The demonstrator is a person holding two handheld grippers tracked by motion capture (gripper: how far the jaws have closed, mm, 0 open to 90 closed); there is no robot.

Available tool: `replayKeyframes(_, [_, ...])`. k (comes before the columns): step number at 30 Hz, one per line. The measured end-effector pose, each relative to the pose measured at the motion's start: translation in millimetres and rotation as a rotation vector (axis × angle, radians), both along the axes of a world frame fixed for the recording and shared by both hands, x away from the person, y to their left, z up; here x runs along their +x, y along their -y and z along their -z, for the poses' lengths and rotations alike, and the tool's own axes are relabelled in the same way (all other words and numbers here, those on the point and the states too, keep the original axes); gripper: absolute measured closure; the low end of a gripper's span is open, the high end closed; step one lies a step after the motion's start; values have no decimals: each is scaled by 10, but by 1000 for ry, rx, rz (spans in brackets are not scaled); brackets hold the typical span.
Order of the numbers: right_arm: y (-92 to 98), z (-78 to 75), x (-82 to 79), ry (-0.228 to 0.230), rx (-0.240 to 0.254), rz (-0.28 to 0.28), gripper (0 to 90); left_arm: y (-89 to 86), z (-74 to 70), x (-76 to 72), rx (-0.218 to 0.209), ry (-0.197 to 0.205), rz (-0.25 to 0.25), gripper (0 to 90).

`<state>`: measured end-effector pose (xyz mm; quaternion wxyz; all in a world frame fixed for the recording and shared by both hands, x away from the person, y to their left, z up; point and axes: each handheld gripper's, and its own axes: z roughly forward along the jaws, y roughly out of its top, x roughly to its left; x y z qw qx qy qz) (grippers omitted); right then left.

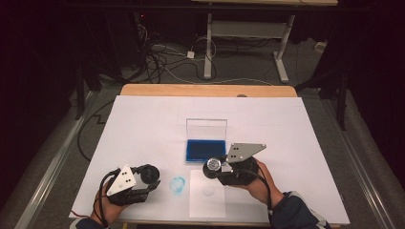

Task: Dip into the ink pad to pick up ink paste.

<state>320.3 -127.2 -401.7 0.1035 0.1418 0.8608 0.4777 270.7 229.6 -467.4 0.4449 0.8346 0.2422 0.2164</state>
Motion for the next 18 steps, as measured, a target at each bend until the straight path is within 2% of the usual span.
replayKeyframes(18, [-75,106,-34,-29,-27,-22,568,5,0,16,-2,-1,5,362])
